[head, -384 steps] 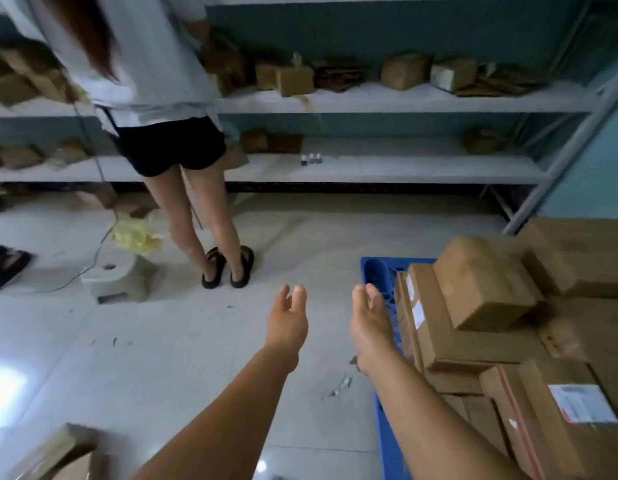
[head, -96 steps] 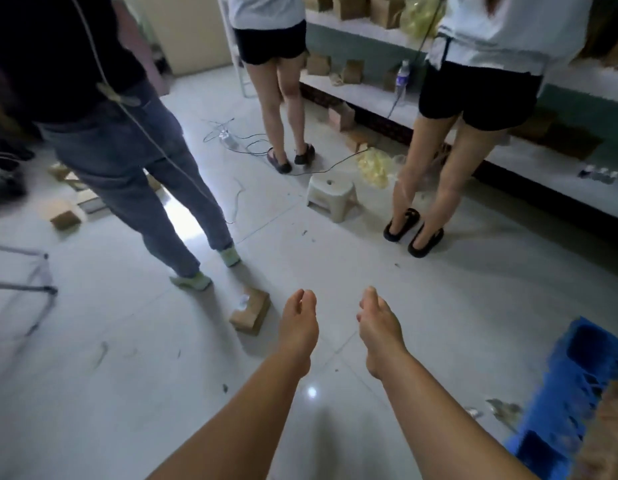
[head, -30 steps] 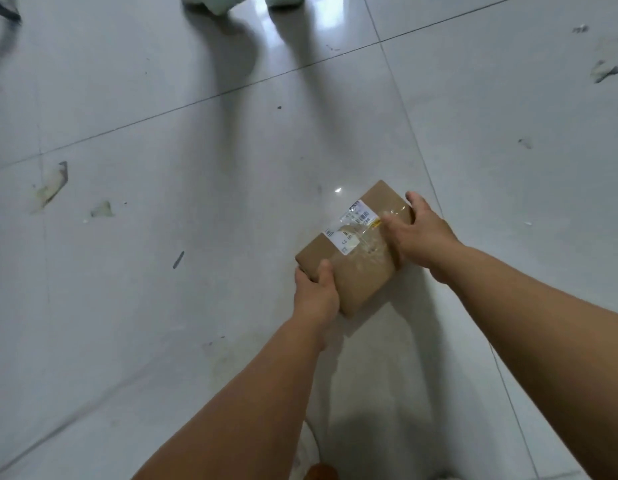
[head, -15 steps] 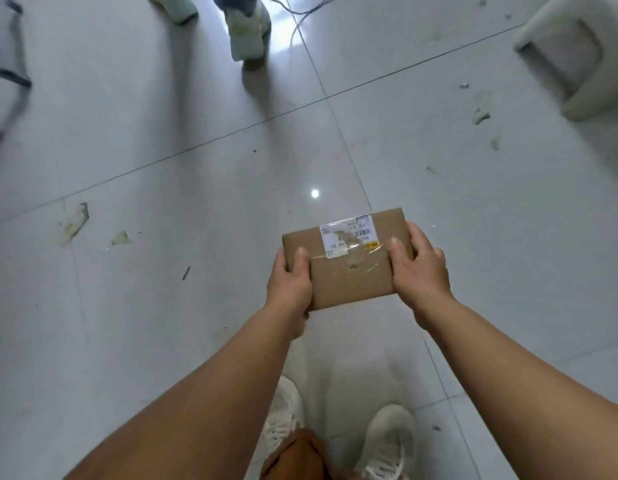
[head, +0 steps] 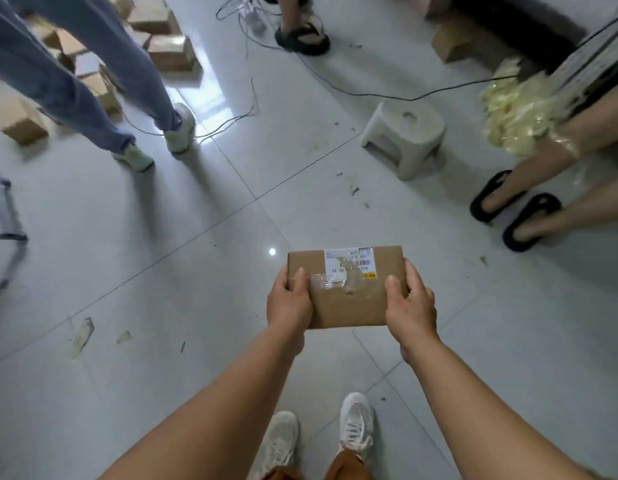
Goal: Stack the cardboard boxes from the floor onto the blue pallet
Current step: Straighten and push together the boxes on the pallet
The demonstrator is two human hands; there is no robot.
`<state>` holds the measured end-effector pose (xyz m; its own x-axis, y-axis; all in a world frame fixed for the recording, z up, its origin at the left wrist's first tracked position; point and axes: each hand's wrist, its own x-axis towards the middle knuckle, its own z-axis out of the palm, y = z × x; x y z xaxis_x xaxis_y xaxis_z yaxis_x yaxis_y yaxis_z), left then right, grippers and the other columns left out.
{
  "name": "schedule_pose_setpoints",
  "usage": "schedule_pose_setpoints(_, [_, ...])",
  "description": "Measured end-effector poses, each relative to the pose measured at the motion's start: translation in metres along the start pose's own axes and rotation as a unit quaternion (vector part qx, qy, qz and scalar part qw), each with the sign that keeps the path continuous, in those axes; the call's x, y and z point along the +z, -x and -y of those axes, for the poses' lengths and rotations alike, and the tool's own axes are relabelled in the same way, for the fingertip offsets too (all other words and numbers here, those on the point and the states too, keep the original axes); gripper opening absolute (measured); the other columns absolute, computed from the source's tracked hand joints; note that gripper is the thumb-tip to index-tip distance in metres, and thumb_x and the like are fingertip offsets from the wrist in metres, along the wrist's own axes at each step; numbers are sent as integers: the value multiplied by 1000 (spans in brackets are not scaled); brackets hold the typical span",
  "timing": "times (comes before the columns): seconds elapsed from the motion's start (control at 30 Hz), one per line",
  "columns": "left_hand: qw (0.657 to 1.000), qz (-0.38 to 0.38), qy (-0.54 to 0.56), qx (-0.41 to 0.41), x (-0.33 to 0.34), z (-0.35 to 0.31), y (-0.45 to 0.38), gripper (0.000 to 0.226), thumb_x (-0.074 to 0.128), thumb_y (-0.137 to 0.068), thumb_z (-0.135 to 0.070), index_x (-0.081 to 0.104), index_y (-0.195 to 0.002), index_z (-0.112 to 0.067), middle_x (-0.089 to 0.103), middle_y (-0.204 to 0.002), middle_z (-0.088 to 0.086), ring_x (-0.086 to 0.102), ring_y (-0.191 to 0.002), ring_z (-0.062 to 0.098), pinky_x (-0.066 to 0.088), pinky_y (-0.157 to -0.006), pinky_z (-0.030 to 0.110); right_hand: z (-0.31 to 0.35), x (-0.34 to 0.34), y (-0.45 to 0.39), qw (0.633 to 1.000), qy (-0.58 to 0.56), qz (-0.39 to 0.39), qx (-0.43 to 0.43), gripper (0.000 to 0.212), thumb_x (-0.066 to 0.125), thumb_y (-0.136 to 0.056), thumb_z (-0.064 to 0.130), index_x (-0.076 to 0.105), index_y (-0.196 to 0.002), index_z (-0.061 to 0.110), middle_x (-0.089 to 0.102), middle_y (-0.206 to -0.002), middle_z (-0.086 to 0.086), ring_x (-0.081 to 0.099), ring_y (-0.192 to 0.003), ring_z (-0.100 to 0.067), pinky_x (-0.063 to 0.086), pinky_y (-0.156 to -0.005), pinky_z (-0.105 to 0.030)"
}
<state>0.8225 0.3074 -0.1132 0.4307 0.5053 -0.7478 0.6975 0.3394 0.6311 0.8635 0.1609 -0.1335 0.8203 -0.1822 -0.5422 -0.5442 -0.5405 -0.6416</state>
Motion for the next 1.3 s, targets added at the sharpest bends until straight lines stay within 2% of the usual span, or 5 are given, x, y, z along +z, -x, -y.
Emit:
schedule_pose_setpoints(0.37, [971, 158, -144, 103, 30, -46, 134, 34, 44, -98, -38, 56, -129, -31, 64, -114, 0, 55, -81, 17, 40, -44, 17, -4, -125, 114, 976, -122, -151, 98, 52, 36, -96, 43, 28, -146, 43, 39, -136, -8, 41, -122, -32, 41, -100, -44])
schedule_pose_setpoints(0.53, [937, 220, -233, 140, 64, -39, 193, 41, 43, -98, -39, 50, -137, -28, 60, -129, 4, 59, -114, 29, 50, -91, 48, -31, -180, 158, 950, -169, -218, 148, 53, 34, -96, 44, 26, -148, 42, 37, -138, -9, 40, -123, -34, 40, -101, -45])
schedule_pose_setpoints(0.67, [905, 277, -280, 161, 100, -21, 246, 39, 41, -97, -39, 51, -134, -31, 64, -118, 3, 62, -98, 28, 54, -80, 38, -67, -226, 184, 927, -196, -260, 188, 52, 32, -97, 46, 26, -148, 41, 37, -139, -11, 40, -124, -34, 38, -103, -45])
schedule_pose_setpoints(0.97, [841, 365, -351, 189, 191, 51, 373, 36, 39, -99, -33, 50, -134, -31, 59, -105, 0, 54, -92, 24, 45, -99, 46, -176, -331, 237, 864, -275, -349, 236, 52, 32, -97, 47, 25, -149, 41, 34, -146, -9, 37, -129, -34, 41, -99, -47])
schedule_pose_setpoints(1.3, [765, 422, -441, 204, 277, 151, 481, 40, 39, -95, -40, 53, -132, -32, 58, -129, 9, 57, -109, 32, 45, -98, 48, -287, -423, 298, 803, -303, -429, 284, 58, 31, -96, 47, 30, -150, 28, 39, -147, -17, 38, -131, -36, 27, -111, -44])
